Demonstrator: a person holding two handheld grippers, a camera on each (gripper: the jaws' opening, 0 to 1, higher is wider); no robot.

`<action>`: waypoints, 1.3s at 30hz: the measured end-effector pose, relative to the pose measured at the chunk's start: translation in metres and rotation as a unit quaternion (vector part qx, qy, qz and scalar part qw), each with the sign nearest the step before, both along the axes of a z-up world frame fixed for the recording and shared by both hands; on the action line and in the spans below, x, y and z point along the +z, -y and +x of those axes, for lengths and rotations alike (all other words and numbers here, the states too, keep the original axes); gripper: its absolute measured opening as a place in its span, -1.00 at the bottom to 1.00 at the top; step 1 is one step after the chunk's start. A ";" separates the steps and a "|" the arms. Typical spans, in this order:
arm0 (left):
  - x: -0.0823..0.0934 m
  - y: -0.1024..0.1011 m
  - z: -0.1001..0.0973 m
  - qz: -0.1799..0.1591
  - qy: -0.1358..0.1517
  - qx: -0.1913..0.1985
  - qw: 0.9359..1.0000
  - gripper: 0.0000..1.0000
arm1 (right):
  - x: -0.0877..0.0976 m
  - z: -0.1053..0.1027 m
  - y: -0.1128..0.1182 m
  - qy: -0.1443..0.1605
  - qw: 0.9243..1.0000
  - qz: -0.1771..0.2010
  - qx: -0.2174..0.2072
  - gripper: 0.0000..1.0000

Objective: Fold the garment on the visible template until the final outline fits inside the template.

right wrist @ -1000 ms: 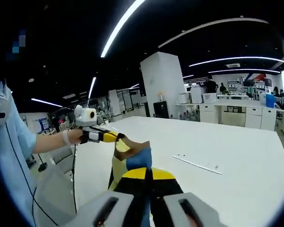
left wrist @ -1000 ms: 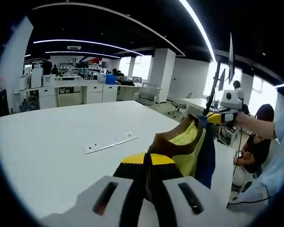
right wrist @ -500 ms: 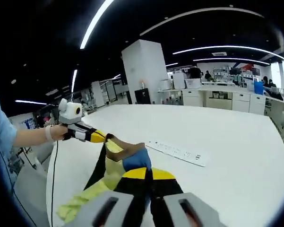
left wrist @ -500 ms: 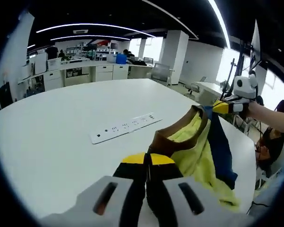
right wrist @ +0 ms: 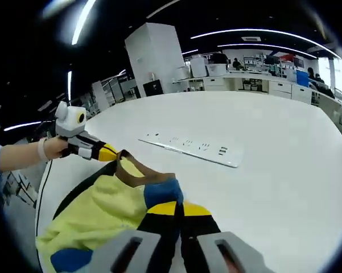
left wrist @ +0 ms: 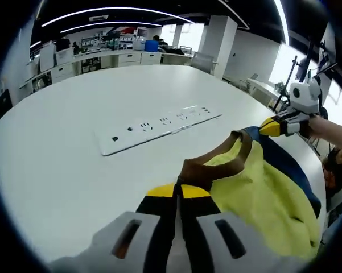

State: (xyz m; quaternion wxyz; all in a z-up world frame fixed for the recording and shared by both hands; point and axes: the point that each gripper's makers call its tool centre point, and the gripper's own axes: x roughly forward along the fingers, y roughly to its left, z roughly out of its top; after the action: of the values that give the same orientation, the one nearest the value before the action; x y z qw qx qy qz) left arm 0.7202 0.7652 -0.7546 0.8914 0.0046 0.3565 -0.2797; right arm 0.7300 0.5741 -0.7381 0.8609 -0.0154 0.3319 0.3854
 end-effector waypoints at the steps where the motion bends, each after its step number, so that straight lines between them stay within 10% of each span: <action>1: -0.003 0.000 0.000 0.002 0.000 -0.001 1.000 -1.00 | -0.003 0.001 0.000 -0.004 1.000 -0.003 -0.003 -1.00; 20: -0.013 0.003 -0.004 0.030 0.020 -0.030 0.999 -0.83 | -0.021 -0.010 -0.005 -0.020 0.999 -0.027 0.013 -0.97; 30: -0.005 0.012 -0.018 0.022 0.041 -0.064 0.997 0.20 | -0.007 -0.026 -0.006 -0.004 1.000 0.014 0.027 0.15; 39: 0.010 0.019 -0.045 0.001 0.036 -0.093 0.995 0.87 | -0.007 -0.063 -0.007 -0.019 0.998 0.019 0.063 0.76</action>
State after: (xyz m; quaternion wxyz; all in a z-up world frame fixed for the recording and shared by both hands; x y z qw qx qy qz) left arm 0.6748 0.7462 -0.7445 0.8739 0.0484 0.3221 -0.3609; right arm 0.6674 0.5813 -0.7452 0.8285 -0.0131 0.3391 0.4454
